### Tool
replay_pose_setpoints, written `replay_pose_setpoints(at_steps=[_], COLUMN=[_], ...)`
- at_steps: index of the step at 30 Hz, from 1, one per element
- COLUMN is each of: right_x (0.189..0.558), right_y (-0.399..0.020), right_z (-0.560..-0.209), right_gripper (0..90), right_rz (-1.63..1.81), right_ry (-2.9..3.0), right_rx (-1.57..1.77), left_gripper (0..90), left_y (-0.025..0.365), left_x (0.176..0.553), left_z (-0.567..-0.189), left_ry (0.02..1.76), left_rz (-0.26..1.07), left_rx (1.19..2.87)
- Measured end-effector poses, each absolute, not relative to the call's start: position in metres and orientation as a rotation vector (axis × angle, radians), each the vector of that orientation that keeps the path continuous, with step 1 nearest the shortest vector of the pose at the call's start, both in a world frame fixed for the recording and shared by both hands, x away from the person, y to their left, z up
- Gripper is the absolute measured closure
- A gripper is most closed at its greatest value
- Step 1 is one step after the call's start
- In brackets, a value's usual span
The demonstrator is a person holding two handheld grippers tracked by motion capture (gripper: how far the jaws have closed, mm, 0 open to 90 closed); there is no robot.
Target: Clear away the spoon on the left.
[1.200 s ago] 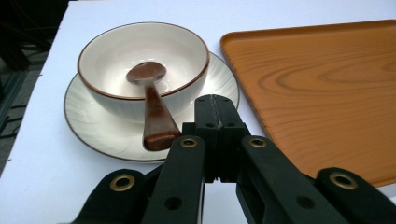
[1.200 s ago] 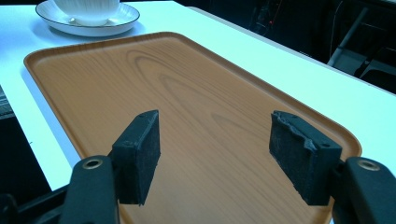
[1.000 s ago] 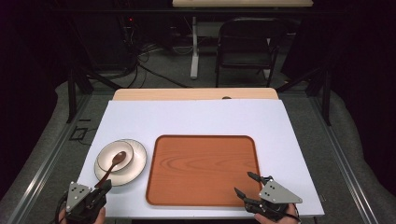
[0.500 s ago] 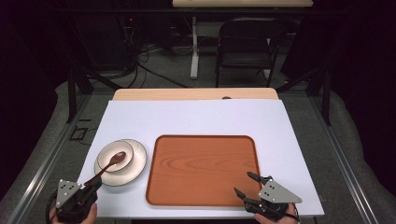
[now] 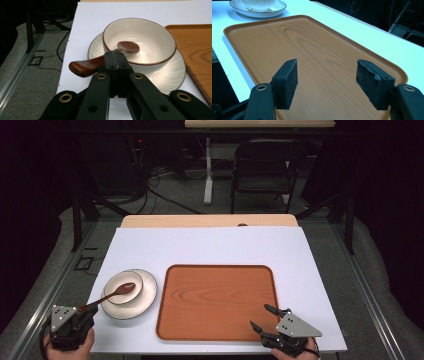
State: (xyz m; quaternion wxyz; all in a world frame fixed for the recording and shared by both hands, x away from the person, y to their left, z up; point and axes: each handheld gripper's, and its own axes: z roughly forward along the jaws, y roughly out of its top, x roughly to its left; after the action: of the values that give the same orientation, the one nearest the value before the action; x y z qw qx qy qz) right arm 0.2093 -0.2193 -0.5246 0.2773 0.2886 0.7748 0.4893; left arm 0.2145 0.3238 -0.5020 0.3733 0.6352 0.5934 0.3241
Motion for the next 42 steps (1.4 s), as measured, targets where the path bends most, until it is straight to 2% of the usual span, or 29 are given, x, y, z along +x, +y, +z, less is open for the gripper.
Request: replay_pose_setpoints(at_steps=[23,42], right_x=[0.209,0.209], right_y=[-0.219,-0.219], right_z=[-0.525,-0.525], right_gripper=[33.4,33.4], right_rz=[1.312,1.311], right_ry=[2.08,2.084], right_rx=[0.776,0.774], left_gripper=[90.0,89.9], left_y=[0.345,0.352], left_x=[0.25,0.267], left_z=[-0.502,-0.502], left_ry=[1.575,1.6], left_rz=[0.867,0.814], left_rx=[1.593,1.52])
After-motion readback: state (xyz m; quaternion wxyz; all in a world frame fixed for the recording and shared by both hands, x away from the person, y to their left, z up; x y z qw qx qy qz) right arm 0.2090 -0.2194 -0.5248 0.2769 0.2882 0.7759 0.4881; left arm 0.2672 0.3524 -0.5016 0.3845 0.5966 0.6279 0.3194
